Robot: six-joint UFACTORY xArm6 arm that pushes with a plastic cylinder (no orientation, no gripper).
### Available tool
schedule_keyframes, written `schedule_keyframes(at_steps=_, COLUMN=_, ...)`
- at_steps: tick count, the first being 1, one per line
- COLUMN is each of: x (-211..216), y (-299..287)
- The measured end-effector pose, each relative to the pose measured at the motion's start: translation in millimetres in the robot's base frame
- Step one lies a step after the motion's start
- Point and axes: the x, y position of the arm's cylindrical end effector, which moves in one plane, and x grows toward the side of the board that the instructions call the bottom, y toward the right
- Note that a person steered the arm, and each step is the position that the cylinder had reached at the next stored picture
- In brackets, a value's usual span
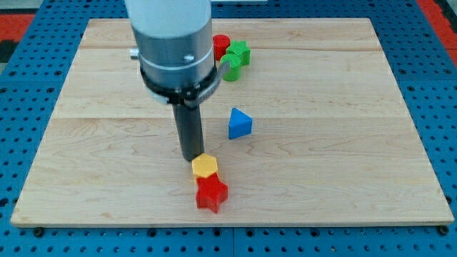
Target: Place the yellow heart on top of the yellow hexagon
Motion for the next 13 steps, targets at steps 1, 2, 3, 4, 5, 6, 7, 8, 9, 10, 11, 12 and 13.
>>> schedule_keyframes(at_steps=1, x=-40, y=-37)
schedule_keyframes(at_steps=2, x=-112, y=-44)
schedule_keyframes(at_steps=3, x=-130, y=31)
schedule_keyframes(at_steps=4, x=-163, y=60)
schedule_keyframes(at_steps=5, x=-207, y=24)
schedule_keyframes(at_steps=6, x=-207, y=-33)
schedule_keyframes(at_steps=7, x=-171, y=-39)
schedule_keyframes(at_steps=8, x=-169, y=-23)
schedule_keyframes(at_steps=9, x=-198, y=-16)
schedule_keyframes(at_steps=10, x=-158, y=11)
schedule_keyframes(at_steps=11, x=-101, y=13)
schedule_keyframes(at_steps=12, x=-55, y=6)
schedule_keyframes(at_steps=13, x=-46, y=6)
